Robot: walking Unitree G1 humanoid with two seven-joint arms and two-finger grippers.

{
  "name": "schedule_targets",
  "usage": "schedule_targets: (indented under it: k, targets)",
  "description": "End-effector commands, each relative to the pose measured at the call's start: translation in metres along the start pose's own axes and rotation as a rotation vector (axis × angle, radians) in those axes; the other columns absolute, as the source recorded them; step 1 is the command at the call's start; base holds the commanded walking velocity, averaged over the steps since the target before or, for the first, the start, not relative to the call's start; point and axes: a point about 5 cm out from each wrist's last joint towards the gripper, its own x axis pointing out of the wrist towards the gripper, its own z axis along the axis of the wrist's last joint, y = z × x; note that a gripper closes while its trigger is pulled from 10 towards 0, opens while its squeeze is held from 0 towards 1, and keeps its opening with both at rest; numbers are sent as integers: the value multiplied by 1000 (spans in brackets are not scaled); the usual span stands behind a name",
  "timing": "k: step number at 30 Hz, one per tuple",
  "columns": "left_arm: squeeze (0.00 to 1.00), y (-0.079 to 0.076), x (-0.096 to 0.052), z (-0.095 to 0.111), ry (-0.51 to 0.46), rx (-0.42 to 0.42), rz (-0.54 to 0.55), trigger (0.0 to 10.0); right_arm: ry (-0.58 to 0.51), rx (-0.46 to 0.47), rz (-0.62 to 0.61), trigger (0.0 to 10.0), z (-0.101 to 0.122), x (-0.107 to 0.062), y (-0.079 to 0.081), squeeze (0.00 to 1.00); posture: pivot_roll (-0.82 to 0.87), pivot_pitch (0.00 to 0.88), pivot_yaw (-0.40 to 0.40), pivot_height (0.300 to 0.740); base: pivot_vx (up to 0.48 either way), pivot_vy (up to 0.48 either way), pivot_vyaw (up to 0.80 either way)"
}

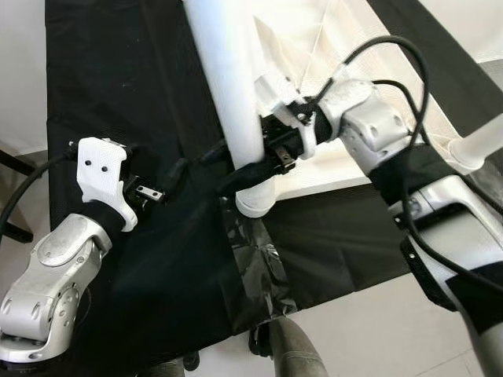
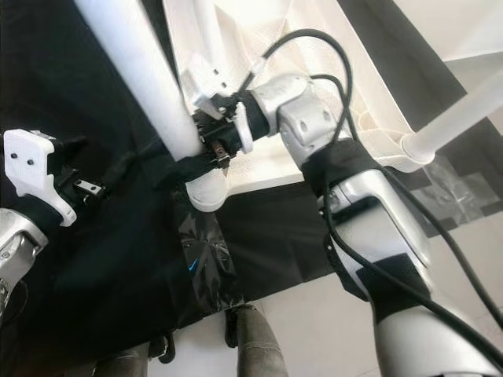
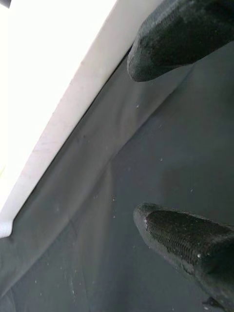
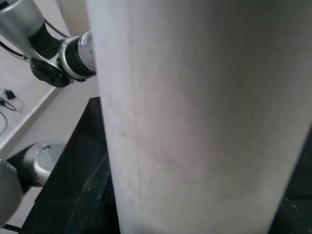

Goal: Building children table

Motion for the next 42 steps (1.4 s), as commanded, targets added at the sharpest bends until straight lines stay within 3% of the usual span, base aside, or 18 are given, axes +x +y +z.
schedule_targets:
  k: [1, 8, 14, 23, 31, 37, 42]
  targets:
    - [0, -2, -5, -1, 18, 12, -6, 10000, 141, 48, 42, 10000, -33, 9, 6, 0, 24, 474, -129, 740, 0, 0, 0]
    - [0, -3, -5, -1, 20, 12, -5, 10000, 118, 33, 41, 10000, -33, 11, 7, 0, 24, 477, -132, 740, 0, 0, 0]
    - [0, -3, -6, -1, 20, 13, -1, 10000, -47, 57, -33, 10000, -37, 2, 11, 0, 24, 474, -131, 740, 0, 0, 0]
    - [0, -1, -4, 0, 19, 16, -7, 10000, -176, 98, -80, 10000, -41, -6, 16, 0, 27, 469, -110, 740, 0, 0, 0]
    - [0, -2, -1, 1, 18, 15, -21, 10000, -150, 108, -77, 10000, -49, -7, 23, 0, 25, 467, -99, 740, 0, 0, 0]
    - [0, -3, -1, 0, 18, 15, -21, 10000, -56, 73, -59, 10000, -55, -4, 26, 0, 27, 470, -107, 740, 0, 0, 0]
    - [0, -2, -2, 0, 18, 14, -11, 10000, -60, 58, -52, 10000, -54, -3, 29, 0, 29, 471, -113, 740, 0, 0, 0]
